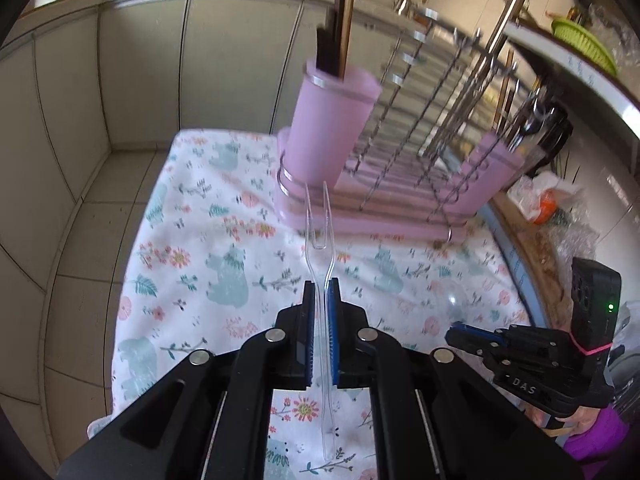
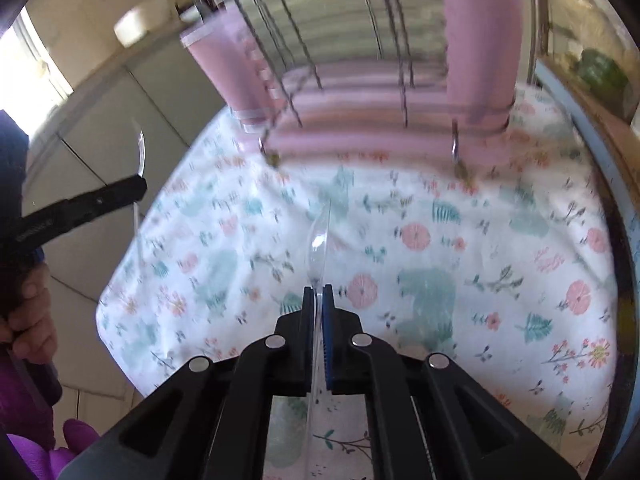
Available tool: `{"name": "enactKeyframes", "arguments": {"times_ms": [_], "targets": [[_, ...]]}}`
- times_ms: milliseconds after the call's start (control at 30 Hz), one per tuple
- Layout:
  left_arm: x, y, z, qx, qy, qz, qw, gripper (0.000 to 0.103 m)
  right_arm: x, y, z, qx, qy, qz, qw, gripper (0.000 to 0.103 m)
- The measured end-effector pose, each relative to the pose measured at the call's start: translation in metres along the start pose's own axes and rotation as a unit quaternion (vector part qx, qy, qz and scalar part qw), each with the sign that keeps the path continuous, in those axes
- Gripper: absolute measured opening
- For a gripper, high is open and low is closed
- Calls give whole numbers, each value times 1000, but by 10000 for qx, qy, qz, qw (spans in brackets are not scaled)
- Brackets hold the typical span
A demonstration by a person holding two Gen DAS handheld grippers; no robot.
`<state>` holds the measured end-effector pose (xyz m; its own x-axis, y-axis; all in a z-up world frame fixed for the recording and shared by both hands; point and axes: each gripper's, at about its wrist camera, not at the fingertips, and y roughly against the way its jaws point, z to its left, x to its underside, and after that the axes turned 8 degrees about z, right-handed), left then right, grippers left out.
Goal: Organize utensils
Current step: 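Grasp a clear plastic fork with the left tool while the right tool grasps the clear spoon, then lift the fork and spoon and lower them into the pink cup while both tools open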
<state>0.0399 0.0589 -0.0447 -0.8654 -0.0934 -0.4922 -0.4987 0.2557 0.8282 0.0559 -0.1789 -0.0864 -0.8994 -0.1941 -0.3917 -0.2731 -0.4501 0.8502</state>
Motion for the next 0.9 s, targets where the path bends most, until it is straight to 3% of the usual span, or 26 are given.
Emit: {"name": "enactKeyframes", "arguments": {"times_ms": [200,400,633,900], "targets": [[-9,23,-3,44,80,-548,9985,5,-8,40,-2,-169,28,-907,9957,3],[-31,56,-4,17,128,-1213,9925,5,-22,96,-9,-71,82,-2062,9784,3],[-67,98,-15,4,55,-1953,9807,5,-52,155,-14,148,178,-3314,9432,3],[-112,127,-32,-58,-6,-2641,9645,5,-86,193,-30,177,0,-4313,9021,3]]}}
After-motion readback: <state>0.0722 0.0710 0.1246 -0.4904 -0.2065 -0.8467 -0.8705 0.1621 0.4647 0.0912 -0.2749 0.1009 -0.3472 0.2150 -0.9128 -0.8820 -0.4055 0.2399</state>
